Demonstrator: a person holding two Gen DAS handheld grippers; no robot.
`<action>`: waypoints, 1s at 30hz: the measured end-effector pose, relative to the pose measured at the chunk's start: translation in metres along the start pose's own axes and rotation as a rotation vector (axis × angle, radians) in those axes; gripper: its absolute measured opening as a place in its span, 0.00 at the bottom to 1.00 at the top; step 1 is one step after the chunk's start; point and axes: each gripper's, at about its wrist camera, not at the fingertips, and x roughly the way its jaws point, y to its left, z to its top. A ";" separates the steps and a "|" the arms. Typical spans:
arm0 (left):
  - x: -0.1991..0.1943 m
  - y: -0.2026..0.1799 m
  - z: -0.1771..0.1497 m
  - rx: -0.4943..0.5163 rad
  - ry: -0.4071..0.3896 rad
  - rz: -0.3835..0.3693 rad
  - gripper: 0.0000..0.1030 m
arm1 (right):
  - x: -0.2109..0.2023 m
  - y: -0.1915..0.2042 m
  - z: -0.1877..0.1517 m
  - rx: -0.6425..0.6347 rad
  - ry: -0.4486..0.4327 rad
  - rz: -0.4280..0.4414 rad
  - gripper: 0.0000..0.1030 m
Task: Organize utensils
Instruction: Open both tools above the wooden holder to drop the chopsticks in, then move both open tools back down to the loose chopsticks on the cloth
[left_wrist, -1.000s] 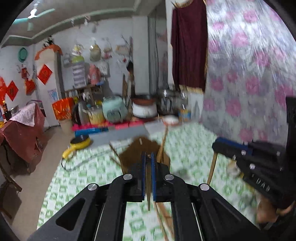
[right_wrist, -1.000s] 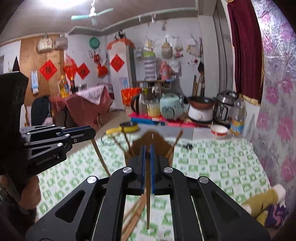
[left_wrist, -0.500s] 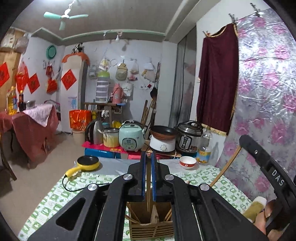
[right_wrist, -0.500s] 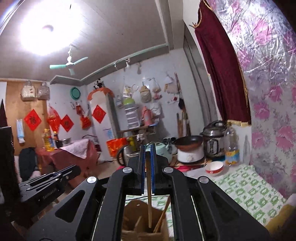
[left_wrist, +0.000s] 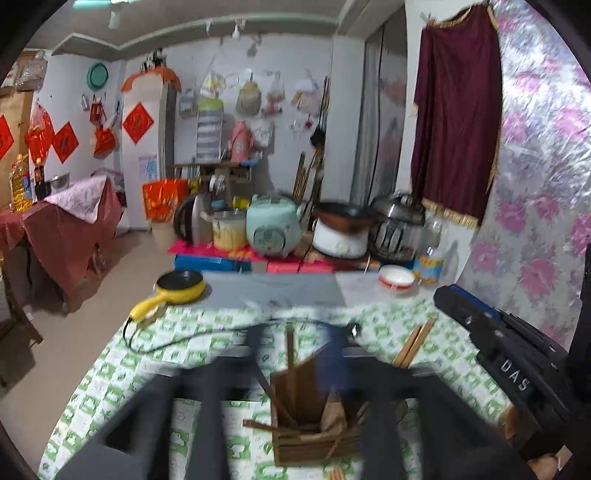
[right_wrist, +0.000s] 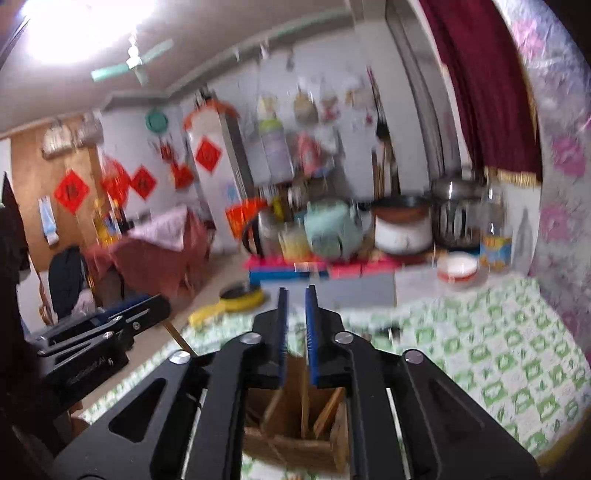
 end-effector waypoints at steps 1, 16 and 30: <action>-0.001 0.003 -0.001 -0.017 -0.011 0.016 0.82 | 0.002 -0.004 -0.001 0.021 0.013 -0.003 0.25; -0.020 0.009 0.004 0.004 -0.050 0.176 0.95 | -0.028 0.003 0.001 -0.017 -0.076 -0.095 0.70; -0.042 0.035 0.004 -0.125 -0.030 0.195 0.95 | -0.075 0.024 -0.005 -0.086 -0.150 -0.116 0.88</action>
